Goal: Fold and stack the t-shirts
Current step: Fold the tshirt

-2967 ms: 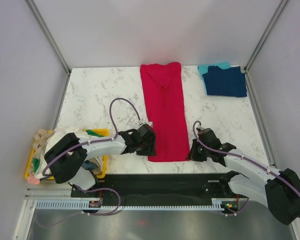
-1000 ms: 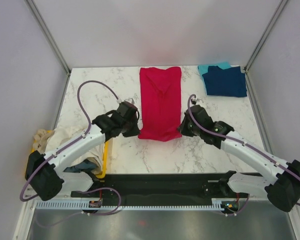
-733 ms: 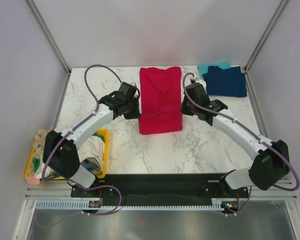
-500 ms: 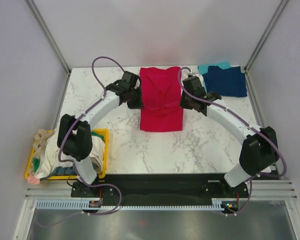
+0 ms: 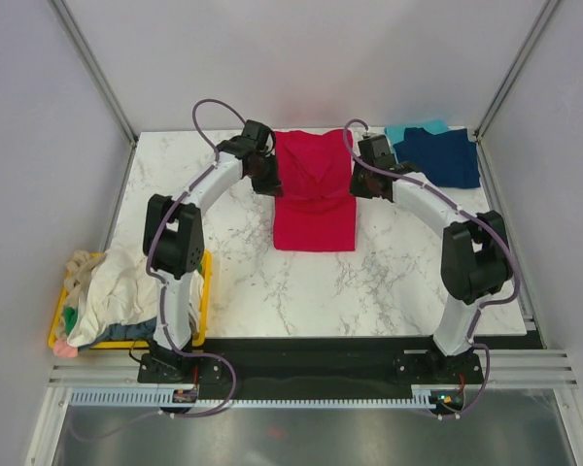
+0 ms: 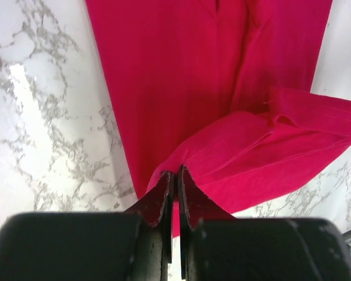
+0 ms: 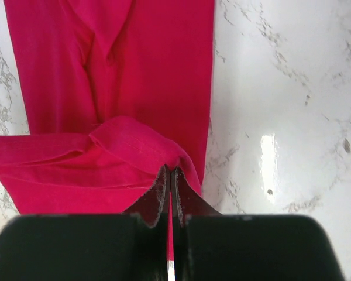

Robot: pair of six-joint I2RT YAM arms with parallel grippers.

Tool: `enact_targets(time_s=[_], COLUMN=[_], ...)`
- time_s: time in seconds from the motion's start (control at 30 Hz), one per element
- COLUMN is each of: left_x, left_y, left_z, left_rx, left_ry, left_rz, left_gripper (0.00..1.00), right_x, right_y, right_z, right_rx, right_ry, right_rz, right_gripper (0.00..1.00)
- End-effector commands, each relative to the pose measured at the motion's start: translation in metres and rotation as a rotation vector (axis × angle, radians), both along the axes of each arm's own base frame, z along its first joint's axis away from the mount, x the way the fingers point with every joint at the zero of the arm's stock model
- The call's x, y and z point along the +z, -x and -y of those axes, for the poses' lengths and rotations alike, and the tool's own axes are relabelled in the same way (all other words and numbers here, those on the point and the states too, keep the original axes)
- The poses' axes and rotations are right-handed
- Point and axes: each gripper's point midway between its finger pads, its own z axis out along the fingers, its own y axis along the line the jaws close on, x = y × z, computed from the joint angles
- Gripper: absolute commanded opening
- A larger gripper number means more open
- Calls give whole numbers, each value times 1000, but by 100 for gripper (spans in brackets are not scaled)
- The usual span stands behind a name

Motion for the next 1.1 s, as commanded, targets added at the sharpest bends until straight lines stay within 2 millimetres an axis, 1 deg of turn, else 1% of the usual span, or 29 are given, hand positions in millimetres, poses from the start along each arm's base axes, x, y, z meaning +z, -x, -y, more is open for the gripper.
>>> enact_targets(time_s=[0.0, 0.03, 0.1, 0.17, 0.2, 0.23, 0.27, 0.3, 0.33, 0.37, 0.43, 0.47, 0.5, 0.53, 0.57, 0.6, 0.63, 0.67, 0.7, 0.73, 0.77, 0.8, 0.83, 0.87, 0.9, 0.93, 0.97, 1.0, 1.07], left_x=[6, 1, -5, -12, -15, 0, -9, 8, 12, 20, 29, 40, 37, 37, 36, 36, 33, 36, 28, 30, 30, 11, 27, 24, 11, 16, 13, -2, -3], left_y=[-14, -17, -24, -37, -40, -53, -57, -72, -75, -76, -79, -77, -70, -65, -61, -47, -39, -38, -14, -7, 4, 20, 29, 38, 53, 60, 66, 80, 81], left_z=[3, 3, -1, -10, -10, -18, -21, -32, -37, -39, -52, -55, -56, -57, -56, -57, -56, -53, -54, -51, -46, -43, -41, -39, -35, -33, -32, -32, -31], left_rx=[-55, -56, -44, -9, -8, 13, 26, 59, 90, 98, 131, 137, 133, 124, 119, 110, 101, 91, 82, 81, 63, 53, 53, 51, 40, 45, 45, 47, 64], left_ry=[22, 19, 11, 0, 15, 38, 43, 64, 85, 119, 126, 122, 115, 110, 109, 99, 92, 107, 106, 131, 173, 189, 216, 222, 220, 229, 232, 224, 246], left_rz=[6, -5, -27, -68, -86, -65, -93, -56, -65, -65, -53, -36, -51, -54, -59, -76, -81, -47, -80, -68, -73, -92, -58, -65, -79, -65, -63, -92, -65], left_gripper=[8, 9, 14, 22, 38, 44, 48, 55, 58, 68, 72, 73, 73, 73, 73, 73, 73, 72, 72, 72, 71, 71, 70, 70, 70, 70, 69, 68, 63], right_x=[19, 9, 11, -6, 10, -12, 12, 11, 5, 24, 34, 33, 35, 48, 30, 26, 39, 10, 5, 19, -8, -12, -2, -25, -18, -24, -42, -44, -55], right_y=[-28, -33, -46, -56, -75, -77, -97, -100, -106, -117, -119, -114, -110, -104, -89, -79, -71, -45, -33, -26, 3, 15, 22, 50, 55, 64, 82, 89, 101], right_z=[-17, -17, -16, -14, -9, -2, -2, 6, 9, 12, 23, 26, 29, 29, 28, 27, 23, 20, 18, 15, 10, 7, 1, -3, -7, -8, -7, -9, -7], right_rx=[66, 63, 58, 66, 56, 46, 46, 48, 49, 42, 34, 30, 28, 38, 49, 61, 74, 84, 91, 107, 117, 129, 154, 172, 183, 183, 176, 183, 174], right_ry=[-54, -52, -65, -68, -86, -67, -85, -97, -92, -97, -94, -94, -94, -107, -111, -128, -152, -182, -205, -236, -286, -316, -360, -407, -442, -460, -470, -484, -489], right_rz=[75, 58, 67, 27, 60, -8, 41, 14, 1, 40, 45, 36, 34, 55, 4, -12, 17, -68, -80, -35, -119, -132, -90, -165, -138, -152, -197, -206, -221], right_gripper=[0, 0, 0, 14, 19, 39, 50, 58, 70, 73, 76, 76, 76, 76, 76, 76, 76, 76, 76, 76, 76, 76, 76, 76, 76, 76, 75, 75, 74])
